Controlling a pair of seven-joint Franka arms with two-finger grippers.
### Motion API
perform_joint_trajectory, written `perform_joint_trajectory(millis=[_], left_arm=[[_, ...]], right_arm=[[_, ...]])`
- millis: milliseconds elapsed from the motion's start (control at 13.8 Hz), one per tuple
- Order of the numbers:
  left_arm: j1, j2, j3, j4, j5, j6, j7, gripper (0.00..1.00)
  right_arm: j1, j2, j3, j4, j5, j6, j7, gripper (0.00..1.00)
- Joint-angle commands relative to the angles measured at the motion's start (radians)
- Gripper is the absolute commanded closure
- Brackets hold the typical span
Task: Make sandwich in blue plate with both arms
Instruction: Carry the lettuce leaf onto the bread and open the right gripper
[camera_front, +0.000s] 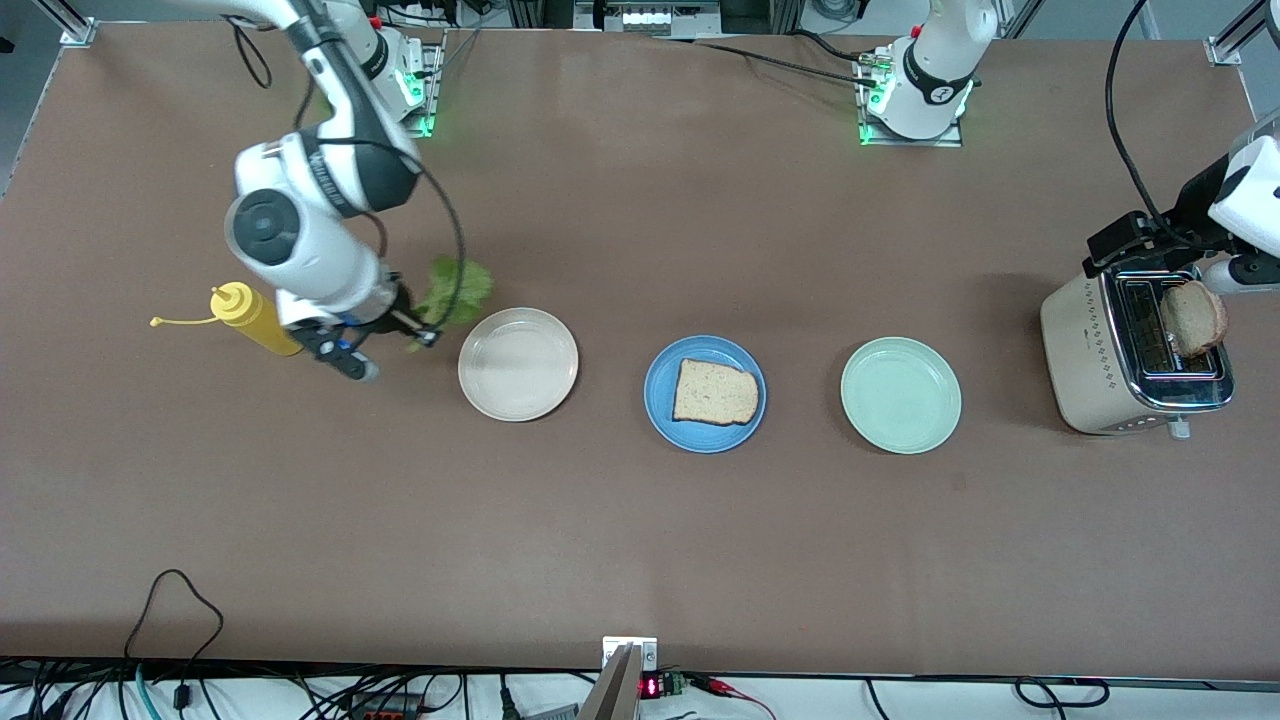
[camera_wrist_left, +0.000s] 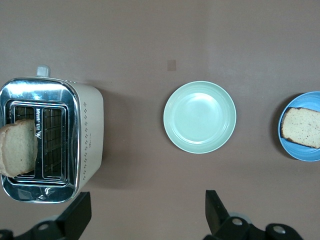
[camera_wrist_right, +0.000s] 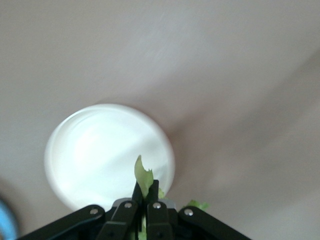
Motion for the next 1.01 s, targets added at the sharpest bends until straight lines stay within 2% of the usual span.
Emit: perform_joint_trajectory(millis=[0, 217, 434, 579, 723, 940], left_arm=[[0.007, -0.018, -0.003, 0.031, -0.015, -0.041, 0.022, 0.0], [0.006, -0.015, -0.003, 0.023, -0.017, -0.046, 0.022, 0.0], [0.007, -0.009, -0.001, 0.022, -0.018, -0.046, 0.005, 0.0], [0.007, -0.009, -0.001, 0.02, -0.018, -0.046, 0.005, 0.0], [0.007, -0.006, -0.001, 0.022, -0.018, -0.041, 0.005, 0.0], [0.007, -0.003, -0.001, 0.023, -0.018, -0.041, 0.005, 0.0]], right_arm=[[0.105, 0.138, -0.012, 0.173, 0.078, -0.003, 0.203, 1.0], [0.237, 0.302, -0.065, 0.349, 0.084, 0.055, 0.44, 1.0], [0.308, 0.457, -0.096, 0.513, 0.086, 0.112, 0.631, 1.0], [0.347, 0.524, -0.101, 0.578, 0.087, 0.175, 0.734, 1.0], [0.367, 0.567, -0.104, 0.598, 0.105, 0.281, 0.836, 1.0], [0.387, 0.632, -0.105, 0.656, 0.217, 0.402, 0.884, 1.0]])
